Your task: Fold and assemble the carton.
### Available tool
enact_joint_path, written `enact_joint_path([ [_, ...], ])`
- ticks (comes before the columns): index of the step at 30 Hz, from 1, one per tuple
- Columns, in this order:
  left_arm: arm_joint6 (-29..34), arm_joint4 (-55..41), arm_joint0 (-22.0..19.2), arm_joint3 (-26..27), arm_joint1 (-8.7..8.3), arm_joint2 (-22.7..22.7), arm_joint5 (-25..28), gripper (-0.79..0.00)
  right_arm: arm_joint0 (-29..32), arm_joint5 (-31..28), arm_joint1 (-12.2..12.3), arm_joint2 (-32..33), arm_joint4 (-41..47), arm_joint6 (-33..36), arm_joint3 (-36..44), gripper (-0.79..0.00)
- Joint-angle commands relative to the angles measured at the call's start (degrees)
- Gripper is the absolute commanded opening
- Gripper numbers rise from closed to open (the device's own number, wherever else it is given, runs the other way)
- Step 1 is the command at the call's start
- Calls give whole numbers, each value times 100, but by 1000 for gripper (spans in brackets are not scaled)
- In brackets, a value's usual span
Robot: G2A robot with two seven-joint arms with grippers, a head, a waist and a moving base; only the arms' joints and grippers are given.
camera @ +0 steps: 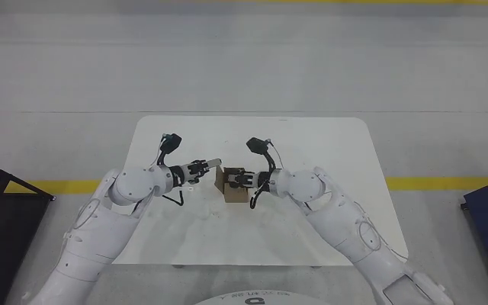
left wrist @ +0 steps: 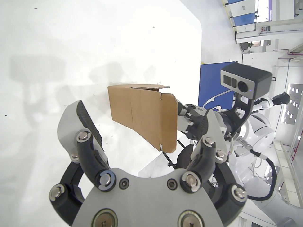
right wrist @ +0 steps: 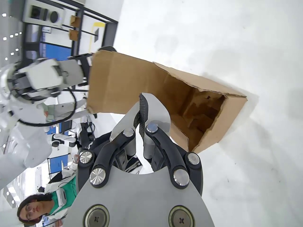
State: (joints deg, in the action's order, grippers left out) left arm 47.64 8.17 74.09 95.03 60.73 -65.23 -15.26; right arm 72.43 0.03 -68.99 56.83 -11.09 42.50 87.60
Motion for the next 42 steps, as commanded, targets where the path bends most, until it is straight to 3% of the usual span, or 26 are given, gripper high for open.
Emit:
enact_joint_path([
  [1, 0, 2, 8, 0, -2, -4, 8, 0, -28, 25, 3, 121, 222, -16, -122, -785],
  [11, -15, -32, 22, -17, -6, -16, 40, 0, -627, 800, -139, -57, 817, 75, -714, -785],
  [19, -16, -37, 30, -29, -9, -17, 47, 0, -1113, 1313, -221, -398, 885, 808, -1146, -785],
  [25, -26, -36, 32, -19, -11, -14, 53, 0, -1372, 1715, -290, -593, 908, 951, -1430, -785],
  [35, -40, -23, 38, -9, -15, -17, 37, 0, -1071, 974, -253, -292, 1160, 342, -1268, -785],
  [42, -49, 5, 35, 11, -15, 0, -11, 0, -1207, 1129, -274, -244, 1350, 392, -1470, -785],
])
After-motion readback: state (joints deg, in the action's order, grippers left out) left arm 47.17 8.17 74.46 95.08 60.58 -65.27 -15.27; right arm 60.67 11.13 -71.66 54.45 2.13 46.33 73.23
